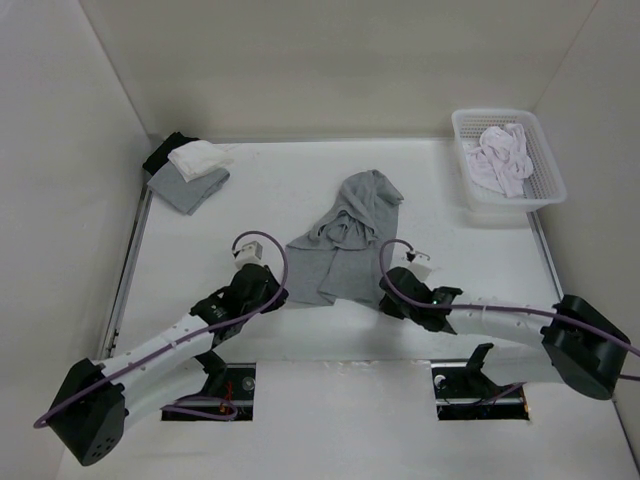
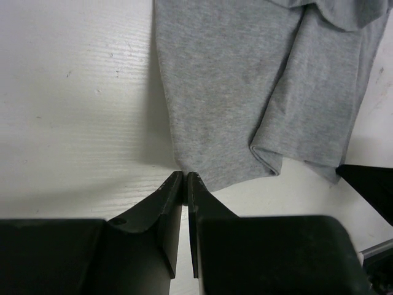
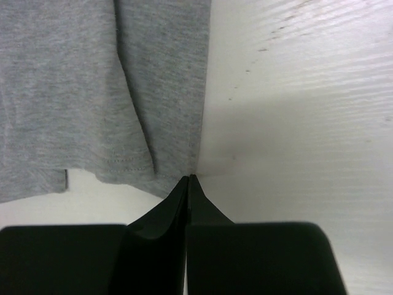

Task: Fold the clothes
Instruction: Flatten the tank top out

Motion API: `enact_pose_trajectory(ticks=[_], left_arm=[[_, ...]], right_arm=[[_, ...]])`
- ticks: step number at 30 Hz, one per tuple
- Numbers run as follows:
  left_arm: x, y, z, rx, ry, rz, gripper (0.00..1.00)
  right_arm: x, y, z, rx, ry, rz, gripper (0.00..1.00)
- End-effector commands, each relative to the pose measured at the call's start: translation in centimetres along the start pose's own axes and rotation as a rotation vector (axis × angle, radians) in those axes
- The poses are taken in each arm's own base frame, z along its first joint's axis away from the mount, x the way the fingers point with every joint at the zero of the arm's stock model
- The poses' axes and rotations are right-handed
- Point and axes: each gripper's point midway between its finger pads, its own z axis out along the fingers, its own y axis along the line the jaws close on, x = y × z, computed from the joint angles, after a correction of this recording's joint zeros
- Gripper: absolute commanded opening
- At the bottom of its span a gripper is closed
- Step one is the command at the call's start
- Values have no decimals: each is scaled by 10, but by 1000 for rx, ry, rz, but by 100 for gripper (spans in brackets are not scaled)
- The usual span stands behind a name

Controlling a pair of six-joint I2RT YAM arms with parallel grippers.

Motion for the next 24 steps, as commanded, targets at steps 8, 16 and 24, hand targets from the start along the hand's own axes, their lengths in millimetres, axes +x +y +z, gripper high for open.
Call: enact_pose_trajectory(ticks=[8, 16, 24], left_arm=[[-39, -24, -13, 89, -117, -28, 4], [-163, -106, -121, 348, -458, -105, 3], [-294, -155, -334, 569, -946, -176, 3]], right_arm=[[-38, -18, -39, -34, -147, 39, 0], [-157, 40, -214, -366, -521, 63, 0], [-284, 46, -410, -462, -862, 38, 0]])
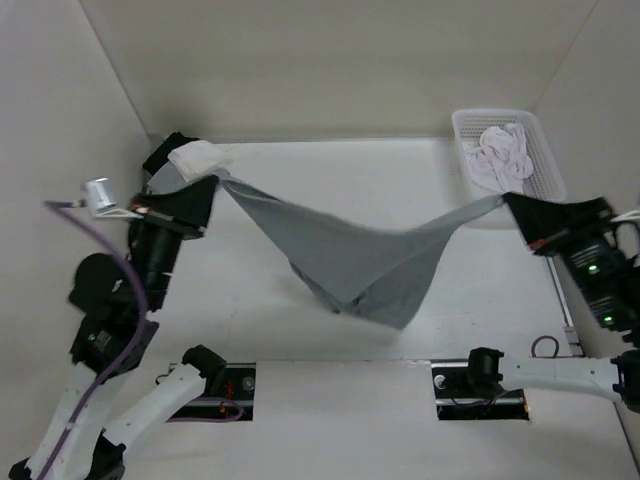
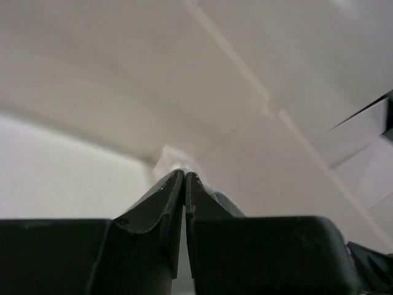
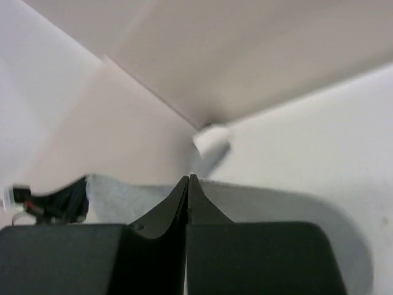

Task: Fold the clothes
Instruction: Flatten the tank top out

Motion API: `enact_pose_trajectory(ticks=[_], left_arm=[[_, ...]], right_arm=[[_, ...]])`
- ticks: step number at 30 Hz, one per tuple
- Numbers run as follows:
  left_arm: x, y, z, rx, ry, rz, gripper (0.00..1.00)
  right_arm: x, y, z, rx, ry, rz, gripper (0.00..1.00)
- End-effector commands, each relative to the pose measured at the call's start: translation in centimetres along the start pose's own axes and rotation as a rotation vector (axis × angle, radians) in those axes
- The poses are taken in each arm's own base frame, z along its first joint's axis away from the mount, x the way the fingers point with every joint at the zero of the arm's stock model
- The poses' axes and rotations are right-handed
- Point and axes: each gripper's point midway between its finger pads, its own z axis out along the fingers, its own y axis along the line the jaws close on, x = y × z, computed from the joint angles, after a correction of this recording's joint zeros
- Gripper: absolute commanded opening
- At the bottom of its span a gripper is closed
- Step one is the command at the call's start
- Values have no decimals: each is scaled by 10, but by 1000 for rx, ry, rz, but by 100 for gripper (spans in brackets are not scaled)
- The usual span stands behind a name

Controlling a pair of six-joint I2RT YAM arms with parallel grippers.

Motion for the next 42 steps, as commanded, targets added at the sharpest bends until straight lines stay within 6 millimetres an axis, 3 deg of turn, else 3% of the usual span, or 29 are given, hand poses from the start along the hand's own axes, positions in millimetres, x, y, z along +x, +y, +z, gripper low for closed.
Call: enact_pose_trajectory(ticks=[1, 4, 7, 10, 13, 15, 17, 20, 22, 25, 27, 29, 33, 35, 39, 42], left_arm=[[-83, -41, -21, 59, -229, 15, 3], [-126, -58, -28, 56, -362, 28, 4], [-152, -64, -20, 24, -455, 55, 4], [-148, -60, 6, -17, -450, 86, 4], [-123, -30, 53, -120, -394, 154, 5], [-100, 3, 84, -194, -338, 187, 5], [-80, 39, 110, -253, -278, 168, 5], [-62, 97, 142, -332, -213, 123, 5], [-57, 129, 164, -371, -181, 74, 5], [-64, 149, 207, -377, -160, 33, 4], [-80, 139, 229, -338, -159, 18, 4], [-102, 116, 239, -277, -179, 14, 4], [-161, 53, 226, -143, -293, 45, 3], [-187, 28, 214, -90, -352, 73, 3], [-216, 14, 200, -68, -415, 122, 3], [-210, 24, 195, -86, -401, 132, 4]], right_arm=[[-58, -1, 1, 113, -124, -202, 0], [-97, 33, 6, 66, -201, -238, 0], [-127, 58, 9, 27, -279, -262, 0], [-119, 78, 23, 16, -314, -337, 0], [-95, 83, 50, 52, -326, -426, 0], [-75, 77, 78, 74, -316, -478, 0], [-42, 59, 115, 82, -231, -486, 0], [-4, 10, 181, 105, -79, -444, 0], [0, -20, 224, 123, -39, -411, 0], [-21, -38, 276, 137, -36, -373, 0], [-48, -33, 296, 135, -61, -356, 0], [-79, -10, 298, 101, -119, -358, 0], [-132, 48, 272, -9, -255, -358, 0], [-149, 67, 257, -45, -307, -355, 0], [-160, 78, 234, -61, -331, -361, 0], [-146, 62, 229, -16, -284, -367, 0]])
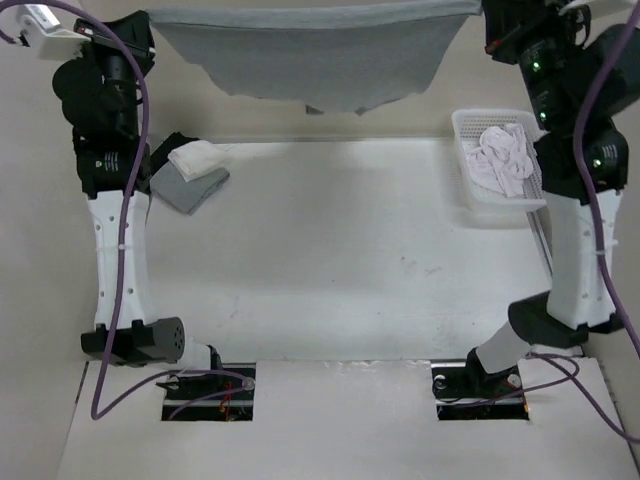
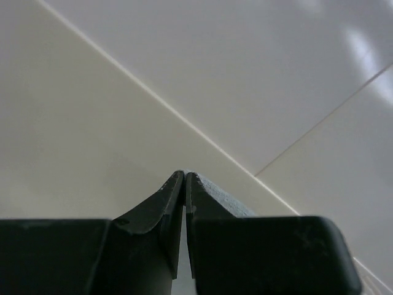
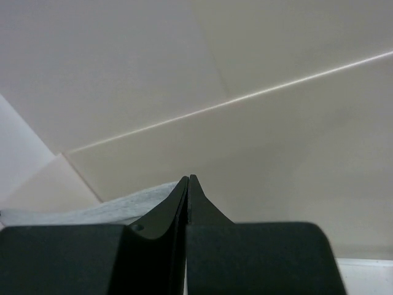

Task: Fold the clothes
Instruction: Flatten the tank top out, then fold the tank top

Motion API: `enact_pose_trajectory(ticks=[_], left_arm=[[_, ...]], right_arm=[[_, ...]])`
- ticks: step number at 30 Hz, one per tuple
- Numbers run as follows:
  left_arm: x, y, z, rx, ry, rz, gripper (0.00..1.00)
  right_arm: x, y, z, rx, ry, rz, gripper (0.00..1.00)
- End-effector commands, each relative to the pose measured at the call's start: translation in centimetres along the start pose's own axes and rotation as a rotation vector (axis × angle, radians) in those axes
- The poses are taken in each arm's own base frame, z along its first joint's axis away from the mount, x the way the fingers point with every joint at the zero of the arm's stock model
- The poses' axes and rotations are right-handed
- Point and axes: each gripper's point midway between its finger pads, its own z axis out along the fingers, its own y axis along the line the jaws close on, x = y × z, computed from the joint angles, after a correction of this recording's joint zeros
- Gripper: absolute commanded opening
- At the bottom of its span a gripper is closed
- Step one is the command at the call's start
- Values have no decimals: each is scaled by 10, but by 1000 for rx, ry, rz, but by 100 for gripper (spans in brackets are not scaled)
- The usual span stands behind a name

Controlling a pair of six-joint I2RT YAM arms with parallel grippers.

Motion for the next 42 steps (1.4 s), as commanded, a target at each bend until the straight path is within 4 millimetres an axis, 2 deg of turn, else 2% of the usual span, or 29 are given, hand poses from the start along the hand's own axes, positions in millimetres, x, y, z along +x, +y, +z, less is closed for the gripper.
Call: enact_pose_trajectory(ticks=[1, 3, 4, 6, 9, 11, 13, 15, 18, 20, 21, 23, 25, 28, 30, 32, 34, 36, 40, 42], left_arm=[[-5, -6, -10, 37, -11, 29, 4], [8, 4, -17, 25, 7, 43, 4], [19, 11, -23, 12, 27, 45, 4], [45, 32, -49, -22, 72, 48, 4], [86, 77, -101, -97, 123, 40, 4], [119, 120, -153, -180, 166, 42, 4], [144, 146, -198, -227, 217, 52, 4], [158, 165, -237, -279, 259, 83, 4], [172, 174, -292, -316, 353, 81, 2], [177, 174, -328, -333, 428, 59, 0], [175, 172, -344, -338, 441, 24, 0], [168, 170, -368, -341, 447, -17, 0], [162, 171, -376, -359, 434, -22, 0], [168, 178, -365, -385, 436, -6, 0], [177, 181, -349, -384, 422, -14, 0], [184, 182, -321, -380, 384, -21, 0], [189, 181, -286, -377, 342, -27, 0], [192, 181, -246, -382, 295, -28, 0], [201, 189, -157, -414, 225, 6, 1], [214, 213, -114, -461, 214, 12, 1]], right_arm=[[25, -12, -7, 31, 65, -6, 0], [44, -23, -19, 56, 110, -13, 0], [62, -30, -31, 70, 144, -18, 0], [94, -40, -54, 88, 193, -17, 0], [160, -57, -109, 106, 288, -6, 0], [203, -66, -150, 113, 347, 27, 0], [244, -72, -196, 102, 424, 63, 0], [284, -76, -245, 95, 516, 112, 0], [339, -82, -315, 92, 690, 171, 0], [365, -82, -361, 86, 815, 227, 0], [374, -80, -381, 75, 868, 254, 0], [379, -74, -408, 59, 925, 301, 0], [378, -71, -422, 74, 956, 316, 0], [369, -60, -416, 75, 932, 261, 0], [358, -54, -391, 90, 859, 173, 0], [348, -50, -350, 114, 774, 94, 0], [346, -44, -298, 87, 705, 64, 0], [346, -49, -242, 60, 644, 96, 0], [349, -91, -135, 115, 593, 135, 0], [361, -107, -89, 131, 602, 131, 0]])
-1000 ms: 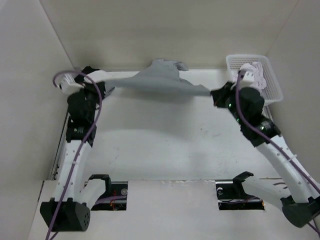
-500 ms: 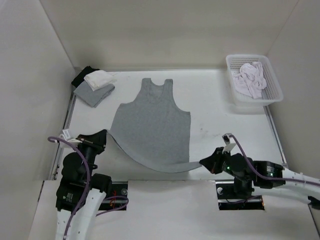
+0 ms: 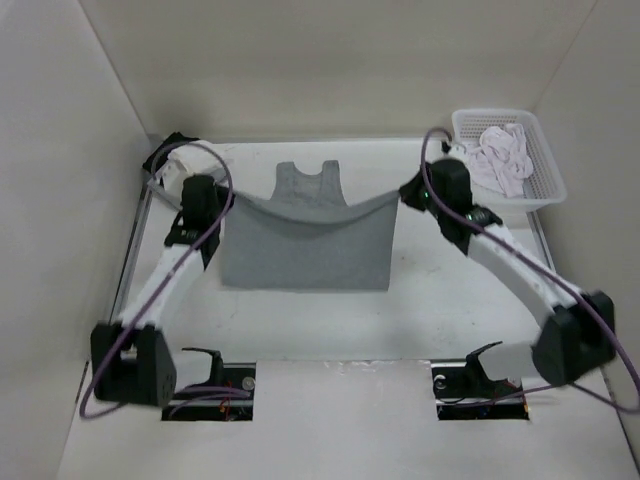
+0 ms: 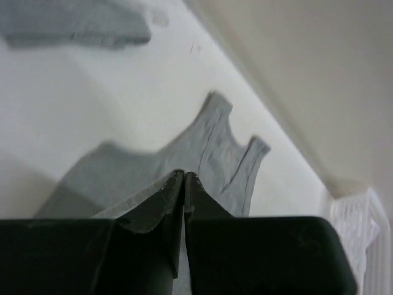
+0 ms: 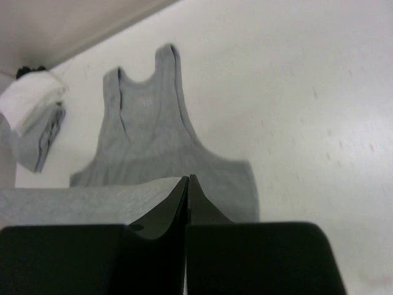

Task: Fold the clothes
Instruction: Fold the tank top

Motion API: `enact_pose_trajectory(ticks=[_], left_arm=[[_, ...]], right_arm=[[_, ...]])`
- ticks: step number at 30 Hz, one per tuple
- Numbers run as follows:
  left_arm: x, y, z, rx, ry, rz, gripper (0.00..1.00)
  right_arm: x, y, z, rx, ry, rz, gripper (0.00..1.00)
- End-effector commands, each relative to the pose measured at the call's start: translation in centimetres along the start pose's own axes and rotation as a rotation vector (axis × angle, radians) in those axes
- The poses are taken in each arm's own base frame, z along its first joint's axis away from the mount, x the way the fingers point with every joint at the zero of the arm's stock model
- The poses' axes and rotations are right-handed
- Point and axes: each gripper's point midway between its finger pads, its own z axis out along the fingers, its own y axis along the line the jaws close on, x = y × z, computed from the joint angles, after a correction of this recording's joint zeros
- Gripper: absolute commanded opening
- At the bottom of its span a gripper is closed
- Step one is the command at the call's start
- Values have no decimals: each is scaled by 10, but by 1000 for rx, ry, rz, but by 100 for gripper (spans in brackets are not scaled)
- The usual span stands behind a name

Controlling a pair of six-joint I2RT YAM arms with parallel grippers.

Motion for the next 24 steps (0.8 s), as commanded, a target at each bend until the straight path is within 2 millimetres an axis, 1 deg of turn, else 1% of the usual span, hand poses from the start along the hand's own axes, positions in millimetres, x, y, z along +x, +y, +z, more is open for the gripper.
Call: enact_pose_trajectory(ticks=[1, 2, 3, 4, 6, 7, 8, 9, 10, 11, 12, 13, 15, 16, 17, 18, 19, 20, 21, 22, 24], left_arm=[[-71, -69, 59, 131, -211, -93, 1], [-74, -74, 83, 118, -207, -86, 2], [-71, -79, 109, 107, -187, -68, 2], [-70, -82, 132, 98, -167, -59, 4], [-62, -87, 172, 83, -114, -25, 10], [-56, -84, 188, 66, -92, -16, 17], [-53, -80, 198, 49, -81, -4, 28], [-47, -76, 204, 34, -59, 3, 34], [-42, -69, 202, 20, -45, -2, 38], [-42, -64, 194, 12, -46, -6, 40], [-38, -60, 185, 6, -44, -5, 41], [-36, -55, 168, 5, -49, -9, 41], [-13, -51, 126, 33, -53, 3, 39], [1, -44, 104, 41, -60, 18, 39], [14, -33, 83, 41, -63, 32, 37], [26, -18, 65, 30, -60, 45, 35], [35, 1, 51, 13, -49, 47, 35], [44, 19, 38, -3, -30, 42, 34], [53, 36, 26, -20, -4, 29, 34], [63, 53, 17, -38, 27, 18, 36], [76, 80, 6, -49, 87, -8, 40]], right_arm=[[-71, 53, 55, -216, -94, -33, 0], [-82, 49, 78, -196, -93, -33, 0], [-90, 43, 100, -175, -82, -27, 0], [-94, 39, 116, -159, -72, -21, 0], [-103, 30, 158, -129, -62, -3, 0], [-105, 25, 179, -119, -58, 8, 5], [-104, 23, 196, -113, -50, 18, 17], [-99, 21, 208, -106, -29, 22, 31], [-92, 18, 213, -96, -3, 24, 41], [-85, 16, 213, -86, 15, 17, 47], [-80, 11, 209, -73, 21, 16, 49], [-75, 6, 202, -63, 20, 21, 49], [-57, 5, 177, -70, 11, 25, 48], [-47, 5, 164, -77, 2, 29, 44], [-33, 5, 148, -90, 5, 38, 35], [-18, 4, 132, -100, 11, 52, 25], [-1, 3, 118, -112, 20, 65, 15], [11, 2, 108, -122, 26, 72, 8], [26, 2, 95, -136, 36, 81, 2], [41, 0, 83, -146, 46, 89, 1], [63, -2, 63, -165, 61, 96, 1]])
